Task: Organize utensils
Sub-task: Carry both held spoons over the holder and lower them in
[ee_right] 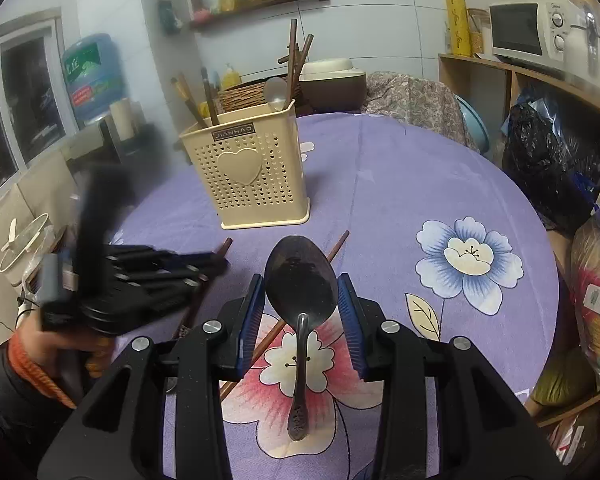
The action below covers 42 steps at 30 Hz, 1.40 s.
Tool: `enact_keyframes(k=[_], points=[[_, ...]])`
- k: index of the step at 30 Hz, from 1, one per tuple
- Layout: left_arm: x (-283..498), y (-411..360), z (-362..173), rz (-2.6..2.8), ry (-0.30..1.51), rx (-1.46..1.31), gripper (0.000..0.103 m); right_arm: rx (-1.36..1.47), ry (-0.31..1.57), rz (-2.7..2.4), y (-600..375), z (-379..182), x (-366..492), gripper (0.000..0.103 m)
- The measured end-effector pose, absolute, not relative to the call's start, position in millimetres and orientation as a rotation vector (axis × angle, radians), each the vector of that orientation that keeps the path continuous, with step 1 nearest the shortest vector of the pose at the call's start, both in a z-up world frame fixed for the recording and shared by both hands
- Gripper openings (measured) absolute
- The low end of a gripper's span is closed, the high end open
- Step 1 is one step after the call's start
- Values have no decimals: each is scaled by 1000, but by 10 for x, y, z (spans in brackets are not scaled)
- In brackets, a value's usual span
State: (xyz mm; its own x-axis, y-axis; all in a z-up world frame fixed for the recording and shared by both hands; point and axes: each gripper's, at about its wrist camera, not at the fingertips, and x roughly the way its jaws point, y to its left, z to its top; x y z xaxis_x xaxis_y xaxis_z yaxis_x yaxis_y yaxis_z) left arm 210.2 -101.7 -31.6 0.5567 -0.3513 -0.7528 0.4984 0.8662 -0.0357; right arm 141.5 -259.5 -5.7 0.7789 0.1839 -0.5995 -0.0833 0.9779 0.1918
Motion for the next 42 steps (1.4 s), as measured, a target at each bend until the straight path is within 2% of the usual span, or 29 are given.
enact_keyframes(k=[6,21,27,36,42], points=[[1614,-627,249,-531,675,76,16,185,661,150,-2652,-55,1383,38],[1651,-320,430,-550,620,-72,16,203,622,243,-2635,62,1496,38],[1931,-304,1000,-561,513,-90,16,188,545,309,-2515,514,1921,38],[2576,-440,1953,-490,379,-83,16,157,357,275,-2414,1610,2859,38],[2805,-542,1857,-397,354,-41,16,109,325,214,-2289,1624,3244,38]])
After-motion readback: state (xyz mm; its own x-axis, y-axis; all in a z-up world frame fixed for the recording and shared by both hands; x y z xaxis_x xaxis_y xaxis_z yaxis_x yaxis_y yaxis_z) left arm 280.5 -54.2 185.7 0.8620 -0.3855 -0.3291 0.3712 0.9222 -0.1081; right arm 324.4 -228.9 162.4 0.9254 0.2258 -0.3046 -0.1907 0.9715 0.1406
